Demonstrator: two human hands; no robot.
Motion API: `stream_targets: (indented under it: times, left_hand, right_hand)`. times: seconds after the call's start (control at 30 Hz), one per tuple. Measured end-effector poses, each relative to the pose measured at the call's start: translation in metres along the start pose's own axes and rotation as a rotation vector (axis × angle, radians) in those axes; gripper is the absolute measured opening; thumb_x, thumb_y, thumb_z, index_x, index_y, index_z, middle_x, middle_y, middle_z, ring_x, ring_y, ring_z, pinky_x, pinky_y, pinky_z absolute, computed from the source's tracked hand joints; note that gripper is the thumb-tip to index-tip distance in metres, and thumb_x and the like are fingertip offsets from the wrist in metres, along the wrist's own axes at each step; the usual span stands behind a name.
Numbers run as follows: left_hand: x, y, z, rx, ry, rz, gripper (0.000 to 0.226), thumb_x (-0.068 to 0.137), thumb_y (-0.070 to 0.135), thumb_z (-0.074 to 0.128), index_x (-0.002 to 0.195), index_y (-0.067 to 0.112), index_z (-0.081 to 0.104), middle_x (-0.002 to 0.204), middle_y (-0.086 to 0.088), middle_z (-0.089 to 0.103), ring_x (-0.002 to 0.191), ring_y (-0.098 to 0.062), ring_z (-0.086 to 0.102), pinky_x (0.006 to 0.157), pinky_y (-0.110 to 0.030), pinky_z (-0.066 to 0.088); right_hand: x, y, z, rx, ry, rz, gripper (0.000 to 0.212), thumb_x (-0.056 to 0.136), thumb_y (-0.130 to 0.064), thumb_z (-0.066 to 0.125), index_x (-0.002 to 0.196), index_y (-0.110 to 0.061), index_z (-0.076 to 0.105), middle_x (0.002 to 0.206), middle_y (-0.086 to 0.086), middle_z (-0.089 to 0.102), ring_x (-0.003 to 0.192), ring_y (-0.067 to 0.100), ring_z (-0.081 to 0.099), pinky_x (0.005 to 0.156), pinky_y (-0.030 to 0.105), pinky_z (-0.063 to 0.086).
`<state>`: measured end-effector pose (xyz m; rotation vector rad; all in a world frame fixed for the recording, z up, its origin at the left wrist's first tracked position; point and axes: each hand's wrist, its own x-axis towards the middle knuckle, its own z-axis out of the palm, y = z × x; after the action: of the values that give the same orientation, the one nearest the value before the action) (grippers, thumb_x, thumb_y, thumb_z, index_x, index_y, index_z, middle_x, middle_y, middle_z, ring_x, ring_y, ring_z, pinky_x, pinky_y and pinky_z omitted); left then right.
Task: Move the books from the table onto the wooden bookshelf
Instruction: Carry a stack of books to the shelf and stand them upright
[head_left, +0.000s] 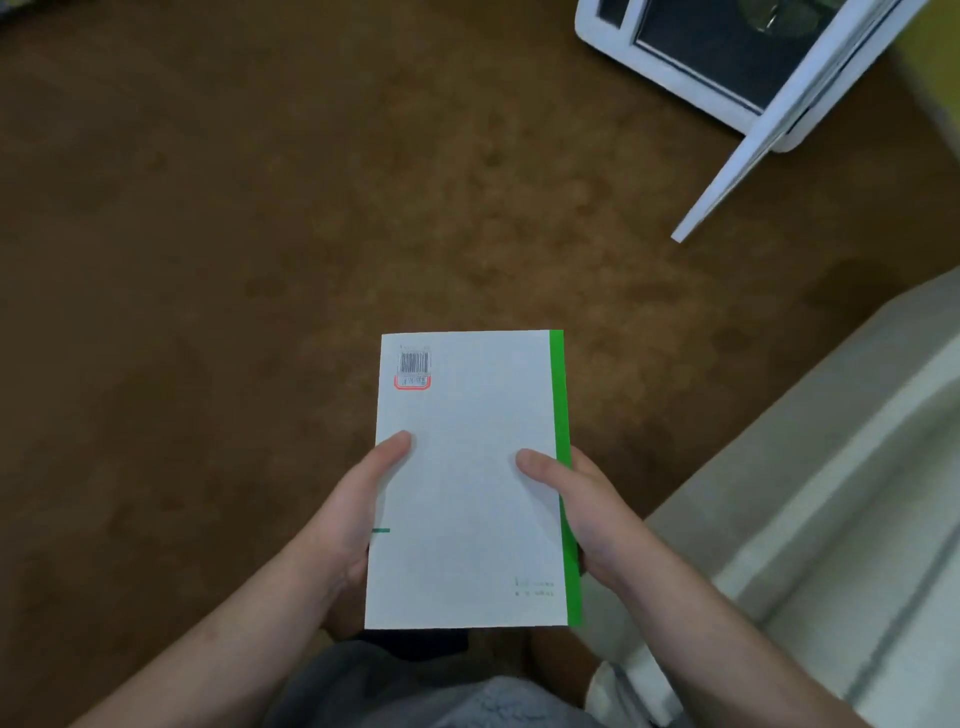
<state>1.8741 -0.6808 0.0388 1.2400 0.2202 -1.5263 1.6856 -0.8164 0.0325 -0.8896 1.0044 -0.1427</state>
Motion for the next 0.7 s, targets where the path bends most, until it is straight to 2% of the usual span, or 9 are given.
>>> stream_targets:
  times: [0.1, 0.17, 0.3, 0.43, 0.5, 0.6, 0.7]
  left_hand:
    - [0.01, 0.041, -0.019, -0.033, 0.019, 0.024, 0.043, 0.08, 0.044, 0.061, 0.109, 0.018, 0.079, 0.118, -0.019, 0.073, 0.094, -0.038, 0.074, 0.073, -0.046, 0.061]
    - [0.014, 0.065, -0.029, -0.061, 0.034, 0.043, 0.042, 0.08, 0.043, 0.06, 0.106, 0.018, 0.08, 0.117, -0.018, 0.073, 0.093, -0.037, 0.074, 0.071, -0.045, 0.061]
    - [0.017, 0.103, -0.046, -0.124, 0.072, 0.089, 0.052, 0.081, 0.044, 0.057, 0.123, 0.016, 0.068, 0.12, -0.018, 0.072, 0.094, -0.037, 0.074, 0.08, -0.047, 0.055]
    - [0.02, 0.139, -0.058, -0.24, 0.094, 0.126, 0.054, 0.082, 0.042, 0.055, 0.127, 0.015, 0.064, 0.119, -0.018, 0.072, 0.092, -0.038, 0.074, 0.082, -0.048, 0.053]
    - [0.024, 0.157, -0.063, -0.304, 0.105, 0.141, 0.05, 0.081, 0.043, 0.056, 0.121, 0.015, 0.068, 0.116, -0.019, 0.073, 0.089, -0.038, 0.075, 0.079, -0.047, 0.054]
    - [0.034, 0.184, -0.069, -0.371, 0.166, 0.198, 0.041, 0.081, 0.042, 0.056, 0.102, 0.014, 0.077, 0.107, -0.019, 0.076, 0.081, -0.037, 0.076, 0.072, -0.045, 0.056]
    - [0.048, 0.209, -0.075, -0.442, 0.223, 0.27, 0.039, 0.082, 0.042, 0.055, 0.09, 0.015, 0.082, 0.102, -0.017, 0.077, 0.078, -0.035, 0.076, 0.074, -0.044, 0.053]
  right_hand:
    - [0.036, -0.023, 0.03, -0.025, -0.04, 0.009, 0.056, 0.077, -0.038, 0.074, 0.128, -0.019, 0.064, 0.113, 0.009, 0.078, 0.103, 0.032, 0.075, 0.095, 0.052, 0.056]
    - [0.058, -0.04, 0.05, -0.04, -0.063, 0.008, 0.052, 0.076, -0.036, 0.073, 0.124, -0.019, 0.065, 0.11, 0.007, 0.079, 0.098, 0.029, 0.076, 0.087, 0.046, 0.058]
    - [0.094, -0.073, 0.087, -0.08, -0.13, 0.012, 0.05, 0.075, -0.032, 0.072, 0.122, -0.016, 0.067, 0.108, 0.008, 0.08, 0.093, 0.026, 0.078, 0.073, 0.033, 0.061]
    - [0.129, -0.107, 0.119, -0.165, -0.203, 0.045, 0.039, 0.087, -0.027, 0.074, 0.124, -0.017, 0.066, 0.107, 0.006, 0.08, 0.092, 0.024, 0.078, 0.069, 0.031, 0.061]
    - [0.15, -0.126, 0.134, -0.204, -0.228, 0.056, 0.042, 0.087, -0.028, 0.075, 0.127, -0.018, 0.064, 0.109, 0.005, 0.08, 0.095, 0.025, 0.077, 0.074, 0.034, 0.06]
    - [0.185, -0.157, 0.157, -0.281, -0.293, 0.063, 0.054, 0.078, -0.031, 0.08, 0.128, -0.018, 0.064, 0.111, 0.005, 0.079, 0.097, 0.026, 0.077, 0.078, 0.037, 0.06]
    - [0.225, -0.19, 0.181, -0.357, -0.387, 0.069, 0.034, 0.09, -0.022, 0.069, 0.124, -0.017, 0.066, 0.107, 0.004, 0.08, 0.092, 0.023, 0.078, 0.072, 0.031, 0.061]
